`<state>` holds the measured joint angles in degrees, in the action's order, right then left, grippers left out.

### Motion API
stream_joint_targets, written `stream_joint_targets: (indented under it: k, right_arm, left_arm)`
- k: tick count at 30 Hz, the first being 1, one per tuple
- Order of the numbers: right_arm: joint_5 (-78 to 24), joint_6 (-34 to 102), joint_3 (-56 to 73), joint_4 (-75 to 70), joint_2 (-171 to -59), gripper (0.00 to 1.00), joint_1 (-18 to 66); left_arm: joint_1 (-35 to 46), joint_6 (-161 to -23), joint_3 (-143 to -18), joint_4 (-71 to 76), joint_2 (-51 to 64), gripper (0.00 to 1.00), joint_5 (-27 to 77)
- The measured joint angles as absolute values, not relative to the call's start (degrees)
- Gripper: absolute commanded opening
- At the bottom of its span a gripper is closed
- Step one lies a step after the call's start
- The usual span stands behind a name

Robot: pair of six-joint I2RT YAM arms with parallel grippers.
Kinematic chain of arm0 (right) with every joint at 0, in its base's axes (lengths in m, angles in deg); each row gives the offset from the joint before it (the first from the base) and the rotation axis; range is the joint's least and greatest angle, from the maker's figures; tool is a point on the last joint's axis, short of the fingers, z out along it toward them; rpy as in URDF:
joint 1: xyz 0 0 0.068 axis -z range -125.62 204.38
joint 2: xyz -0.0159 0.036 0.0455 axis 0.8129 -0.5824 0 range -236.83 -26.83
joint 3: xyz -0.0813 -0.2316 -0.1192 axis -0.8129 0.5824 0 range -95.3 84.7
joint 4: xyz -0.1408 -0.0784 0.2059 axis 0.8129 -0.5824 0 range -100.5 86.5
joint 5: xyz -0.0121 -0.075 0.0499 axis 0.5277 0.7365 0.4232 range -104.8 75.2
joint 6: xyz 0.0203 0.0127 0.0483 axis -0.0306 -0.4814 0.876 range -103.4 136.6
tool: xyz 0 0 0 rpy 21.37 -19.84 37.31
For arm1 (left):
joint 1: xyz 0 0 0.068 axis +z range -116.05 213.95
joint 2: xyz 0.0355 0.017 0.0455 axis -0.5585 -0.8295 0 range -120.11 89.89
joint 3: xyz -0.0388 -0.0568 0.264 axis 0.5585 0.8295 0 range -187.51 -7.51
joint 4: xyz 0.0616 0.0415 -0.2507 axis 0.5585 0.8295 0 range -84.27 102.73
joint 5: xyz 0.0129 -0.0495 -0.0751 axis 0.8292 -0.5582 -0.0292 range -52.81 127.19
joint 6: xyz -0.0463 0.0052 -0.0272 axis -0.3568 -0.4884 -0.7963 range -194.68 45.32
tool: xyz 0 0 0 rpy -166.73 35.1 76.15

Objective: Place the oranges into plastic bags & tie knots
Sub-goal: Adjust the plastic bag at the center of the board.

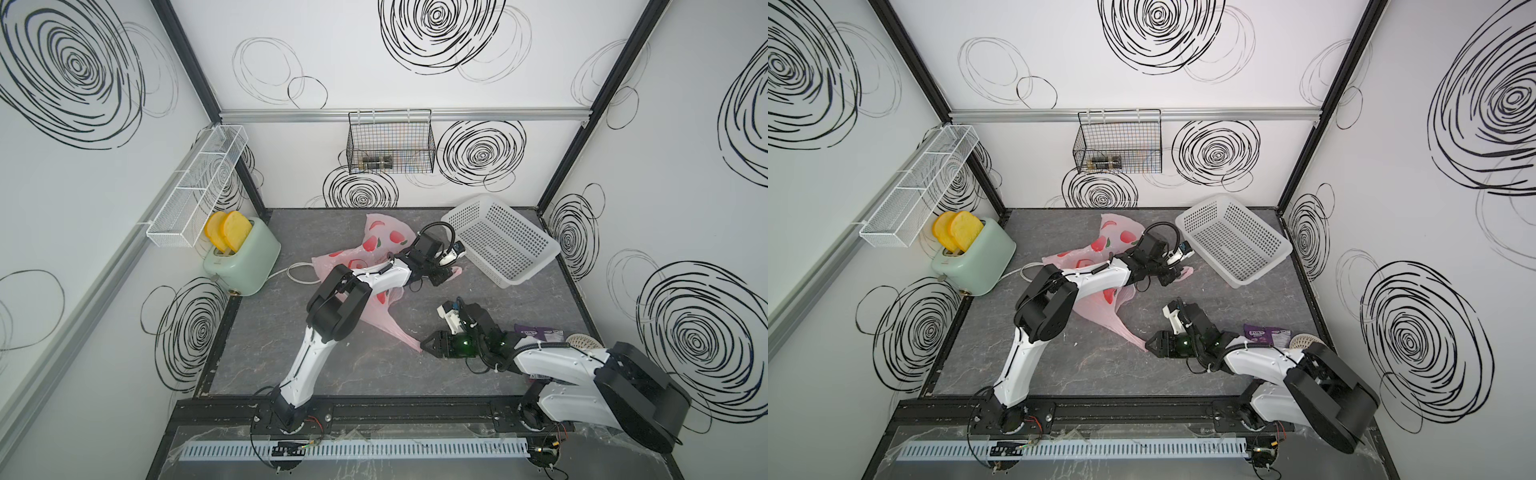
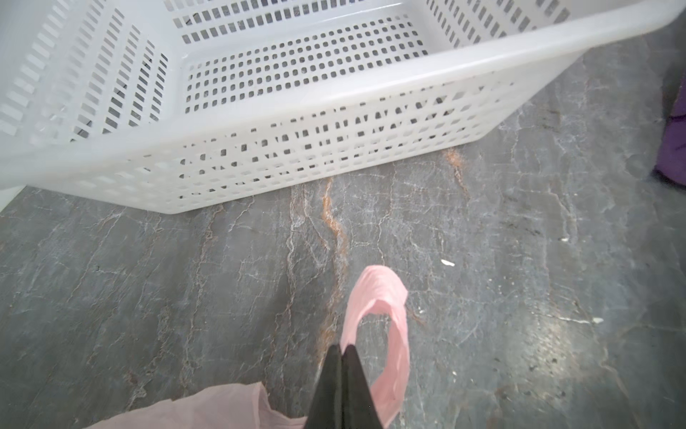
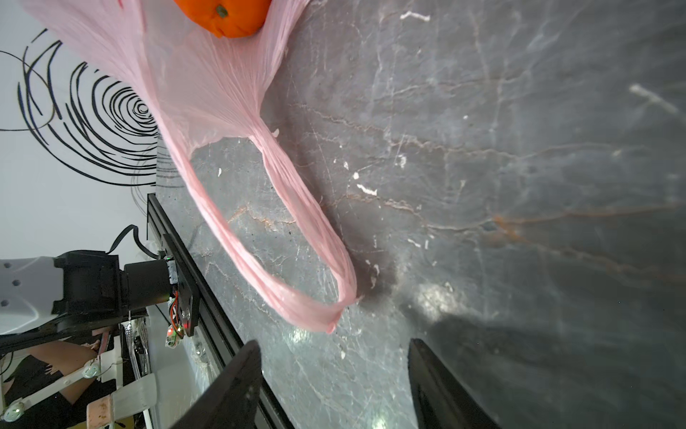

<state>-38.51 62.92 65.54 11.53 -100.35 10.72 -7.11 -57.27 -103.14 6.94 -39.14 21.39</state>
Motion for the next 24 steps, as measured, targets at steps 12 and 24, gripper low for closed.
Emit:
stream_joint_targets:
  k: [12,24]
  right_arm:
    - [-36.91,61.37,61.28,20.27,-112.52,0.29,8.29]
    - [-23.34,54.03,49.33,-6.0,-99.45,0.0,9.45]
  left_arm:
    - [-6.56,-58.28,-102.88,6.9,-38.99,0.0,19.8]
    - [-1.82,-72.57,-100.32,0.67,-28.85,0.0,23.86]
